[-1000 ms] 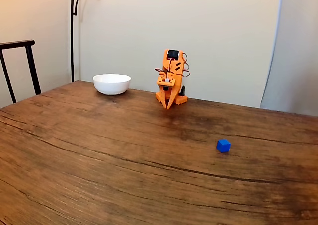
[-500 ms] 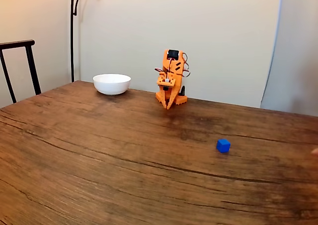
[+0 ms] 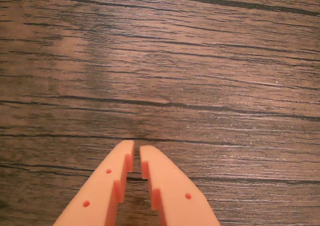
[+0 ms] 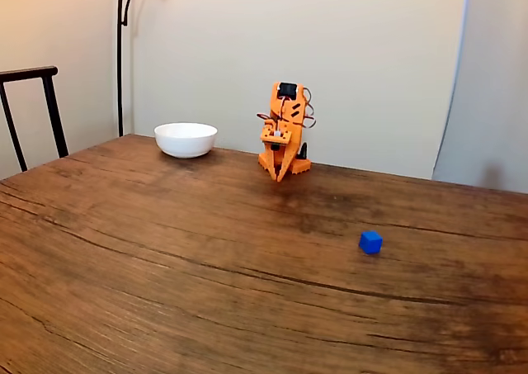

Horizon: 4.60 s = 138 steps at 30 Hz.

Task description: Grasp the cube and drop it in the bowl

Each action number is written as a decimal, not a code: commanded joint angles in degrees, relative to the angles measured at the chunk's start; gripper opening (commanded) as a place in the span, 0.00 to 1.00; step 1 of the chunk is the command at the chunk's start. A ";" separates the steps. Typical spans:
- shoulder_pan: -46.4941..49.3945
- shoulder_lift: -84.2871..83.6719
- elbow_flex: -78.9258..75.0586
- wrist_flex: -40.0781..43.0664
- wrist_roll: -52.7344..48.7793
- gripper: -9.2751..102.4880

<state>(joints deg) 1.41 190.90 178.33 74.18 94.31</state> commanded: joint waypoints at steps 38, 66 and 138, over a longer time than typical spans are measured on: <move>0.26 -0.62 -0.09 3.60 0.00 0.08; 0.26 -0.62 -0.09 3.60 0.00 0.08; -16.79 -23.47 -37.27 -2.99 3.16 0.08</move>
<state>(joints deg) -14.68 172.88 146.34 72.95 96.06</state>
